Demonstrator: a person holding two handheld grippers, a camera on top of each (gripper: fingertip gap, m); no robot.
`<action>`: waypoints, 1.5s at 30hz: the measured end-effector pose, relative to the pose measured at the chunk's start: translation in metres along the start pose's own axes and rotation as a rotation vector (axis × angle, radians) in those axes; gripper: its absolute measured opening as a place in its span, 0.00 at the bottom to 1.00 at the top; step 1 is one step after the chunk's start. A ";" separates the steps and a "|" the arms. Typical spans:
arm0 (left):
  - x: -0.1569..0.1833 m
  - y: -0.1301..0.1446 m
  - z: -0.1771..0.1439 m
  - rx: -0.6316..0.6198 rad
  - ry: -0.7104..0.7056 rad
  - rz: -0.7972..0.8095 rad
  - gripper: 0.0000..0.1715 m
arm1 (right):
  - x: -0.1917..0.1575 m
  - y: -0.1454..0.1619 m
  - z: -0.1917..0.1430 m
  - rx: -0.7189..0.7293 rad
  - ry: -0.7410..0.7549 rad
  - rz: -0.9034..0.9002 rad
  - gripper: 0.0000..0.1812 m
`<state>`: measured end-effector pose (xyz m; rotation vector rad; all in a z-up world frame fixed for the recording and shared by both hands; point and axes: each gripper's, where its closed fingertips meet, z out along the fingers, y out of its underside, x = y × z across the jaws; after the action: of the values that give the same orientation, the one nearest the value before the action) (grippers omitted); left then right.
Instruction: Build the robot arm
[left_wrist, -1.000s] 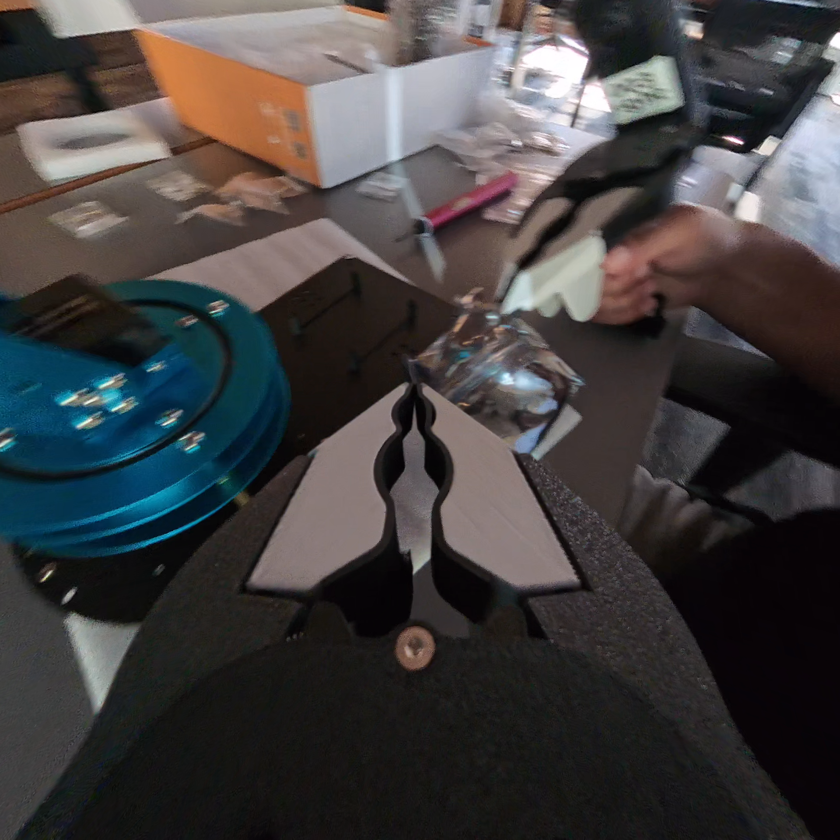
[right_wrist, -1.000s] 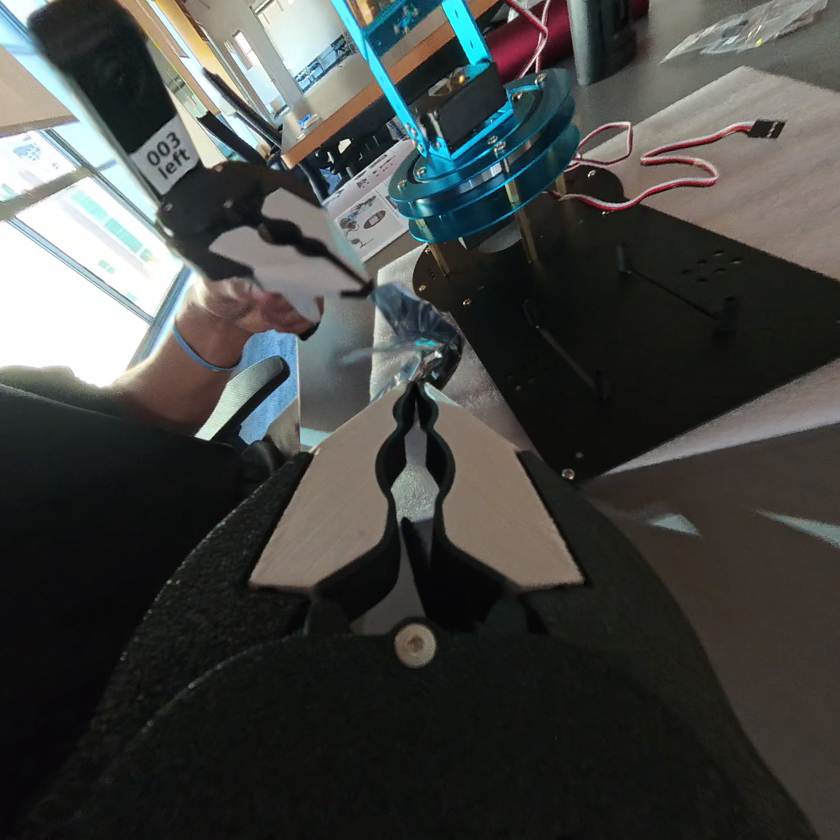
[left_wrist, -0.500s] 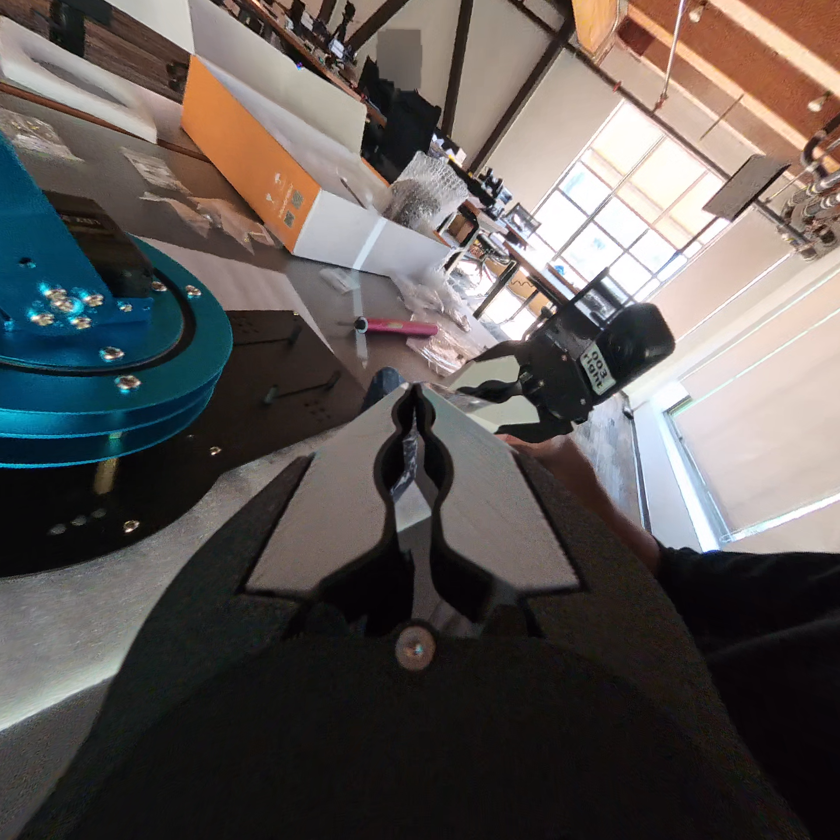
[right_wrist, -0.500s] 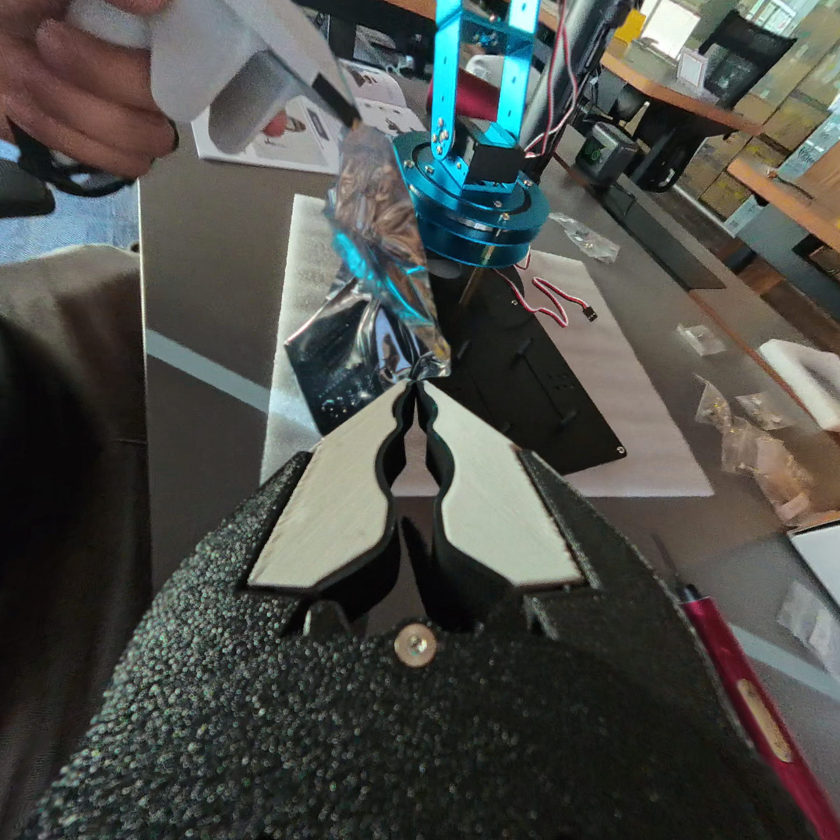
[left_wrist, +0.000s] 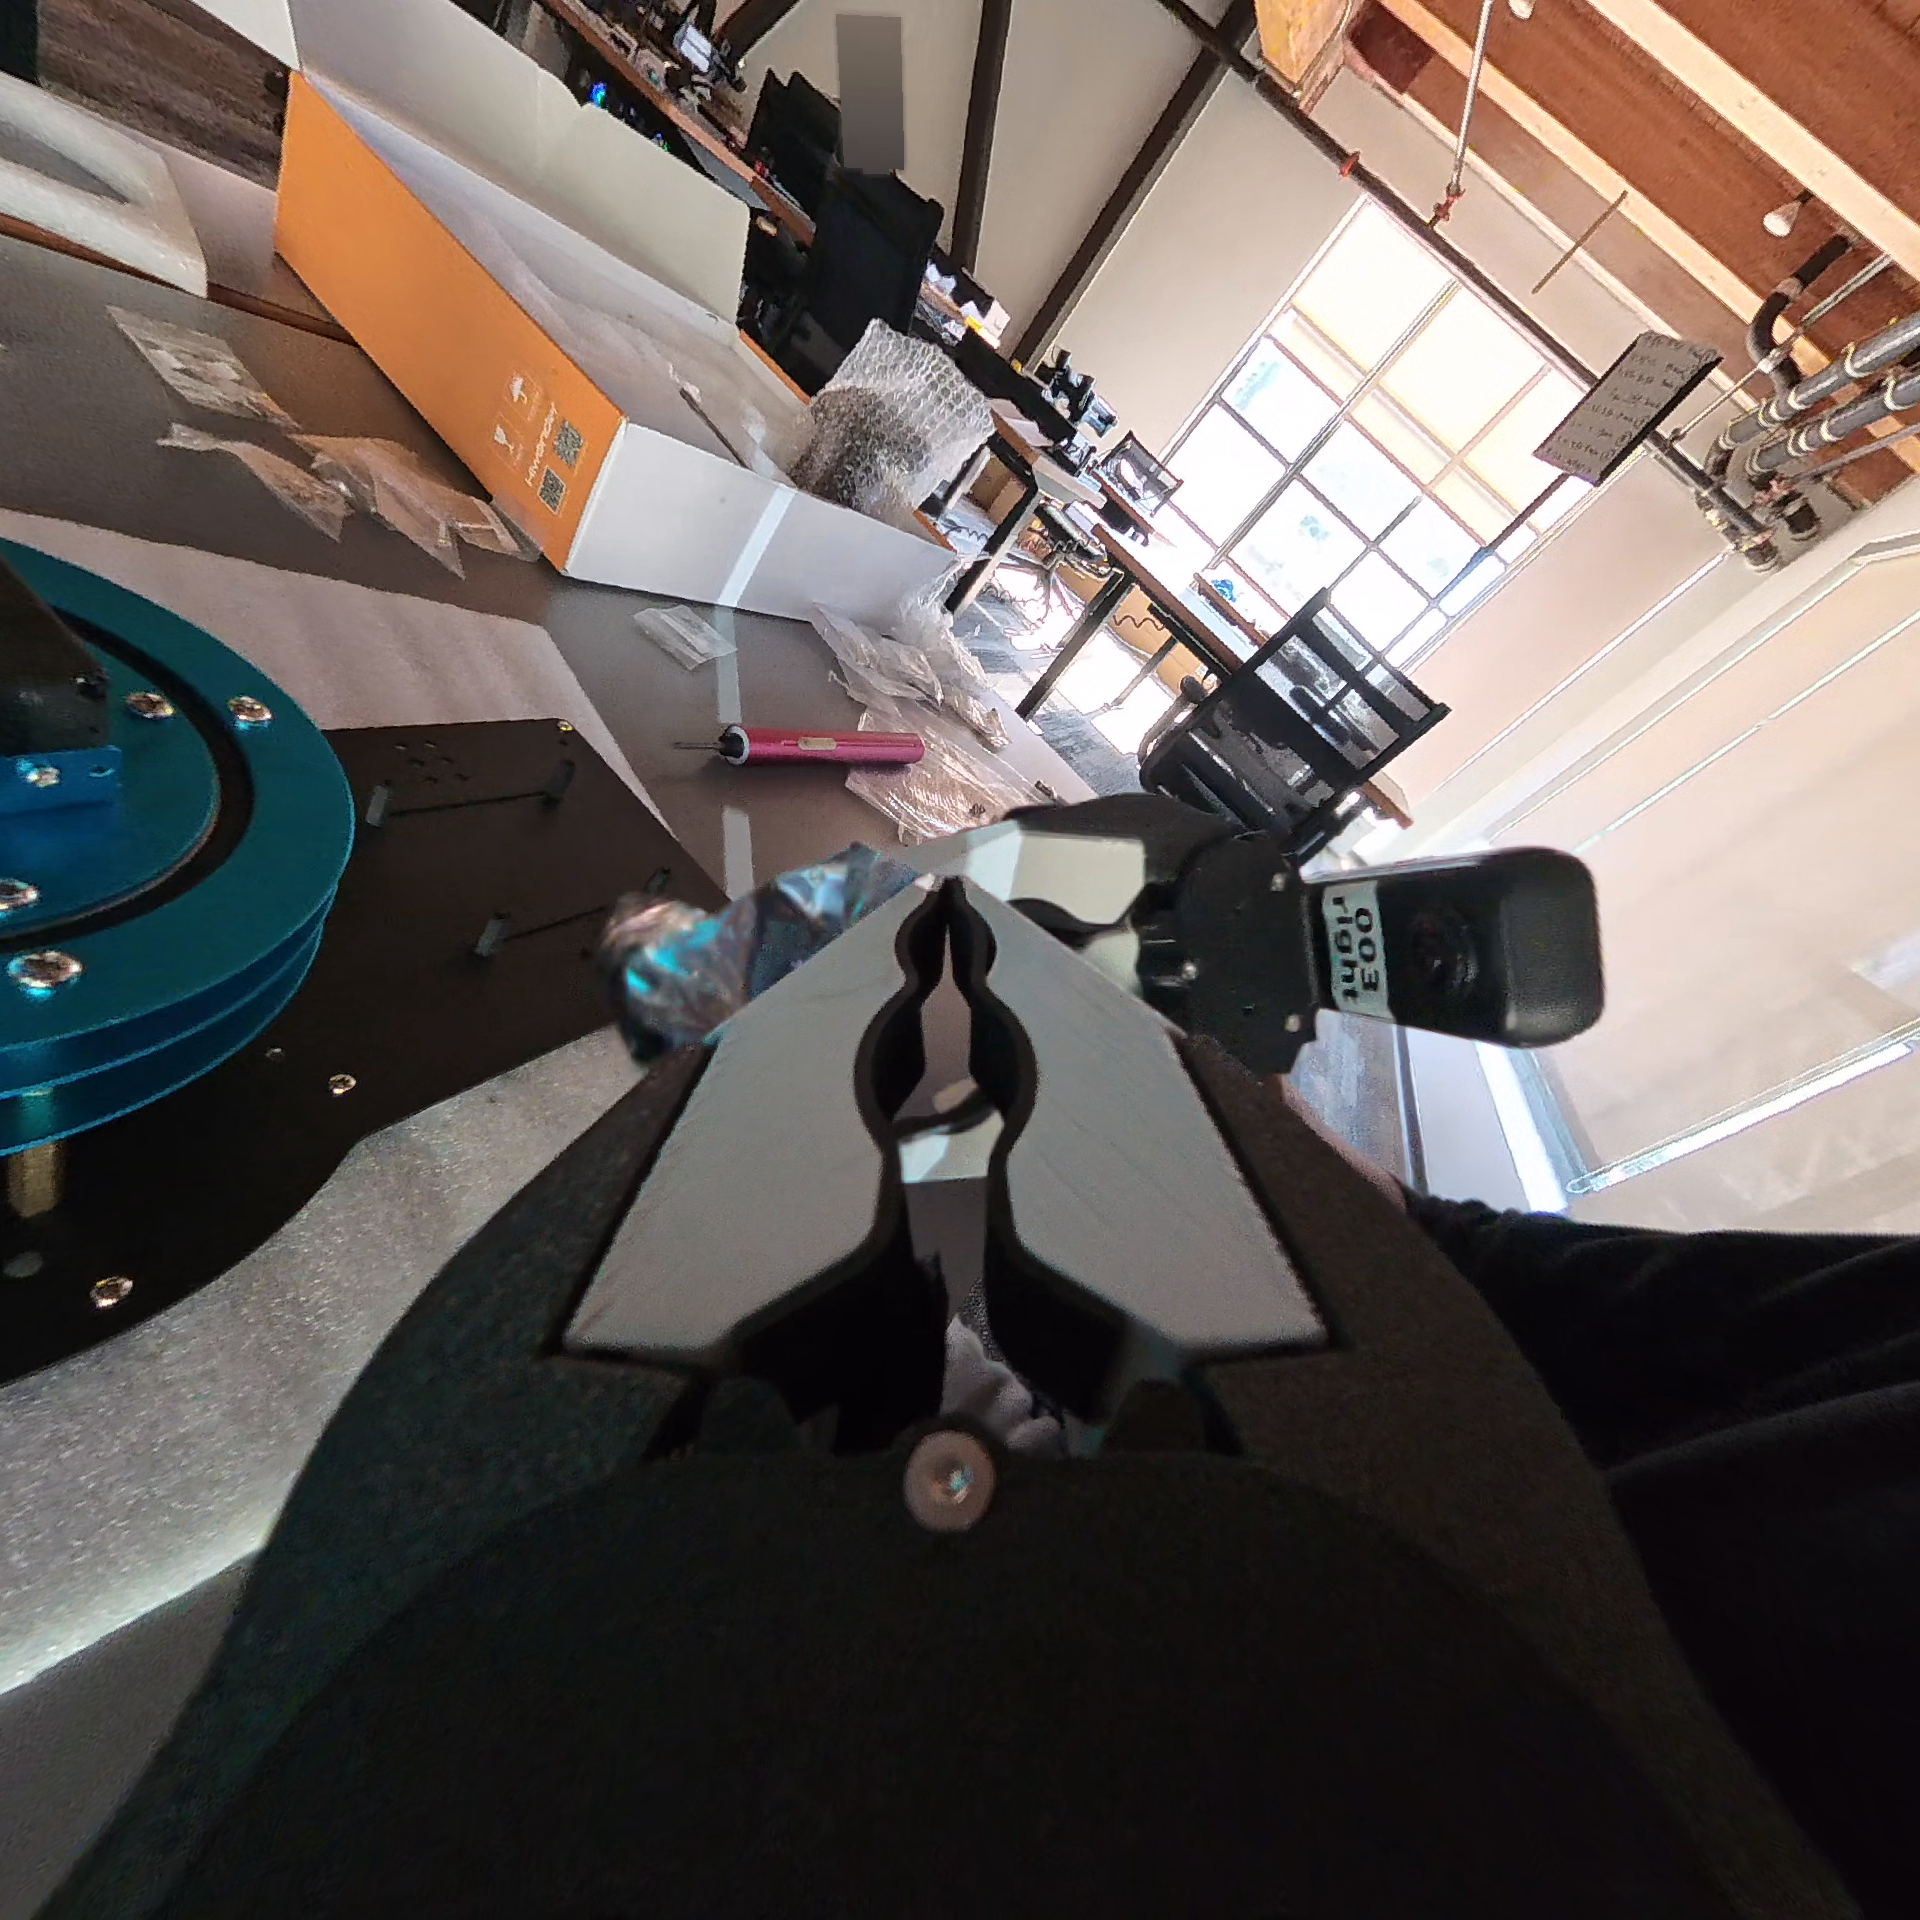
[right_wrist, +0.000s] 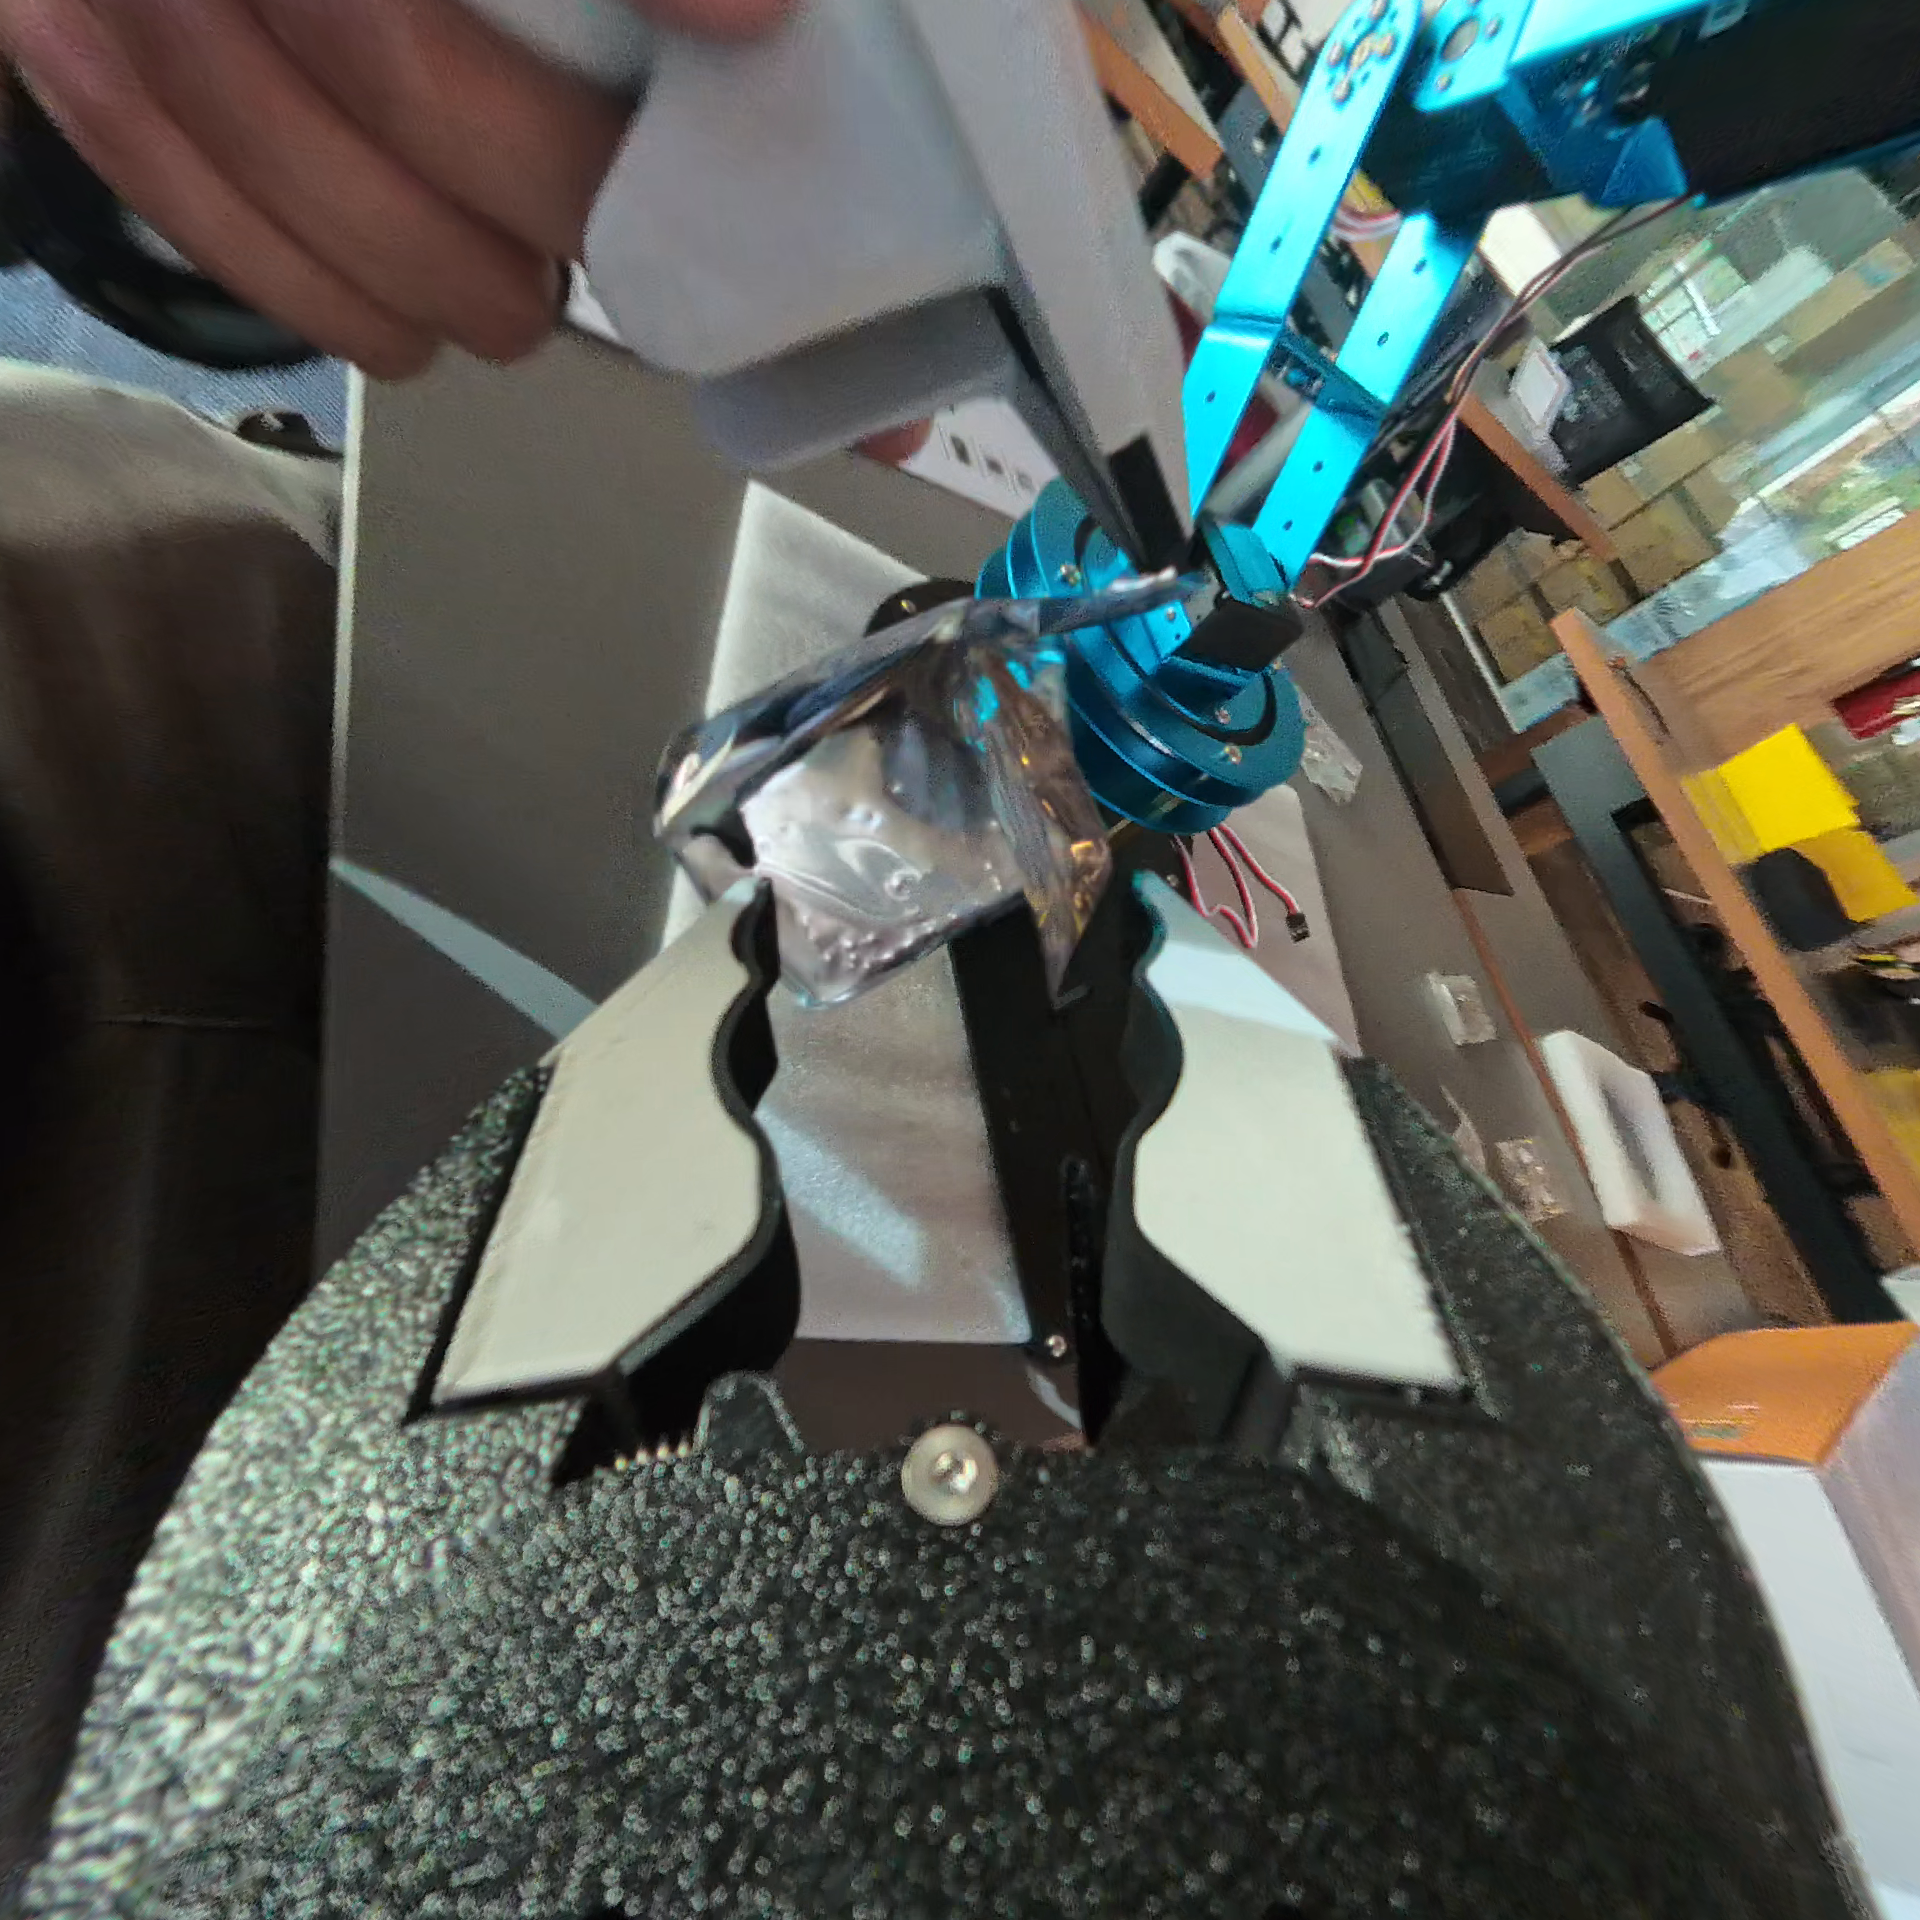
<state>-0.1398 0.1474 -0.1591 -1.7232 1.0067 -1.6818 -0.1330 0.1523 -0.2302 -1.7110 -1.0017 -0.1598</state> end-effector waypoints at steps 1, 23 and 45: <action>0.000 0.001 -0.002 -0.005 -0.003 0.007 0.00 | 0.000 0.001 0.004 -0.009 0.003 -0.009 0.34; -0.013 0.048 -0.024 -0.054 -0.179 0.198 0.52 | 0.023 -0.030 0.021 -0.041 -0.020 0.517 0.00; 0.022 0.016 -0.069 0.037 0.354 -0.043 0.10 | 0.008 -0.074 -0.058 0.489 -1.074 1.241 0.00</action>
<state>-0.2113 0.1289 -0.1528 -1.4617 1.0886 -2.0684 -0.1576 0.1116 -0.1485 -1.6013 -0.4001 1.7794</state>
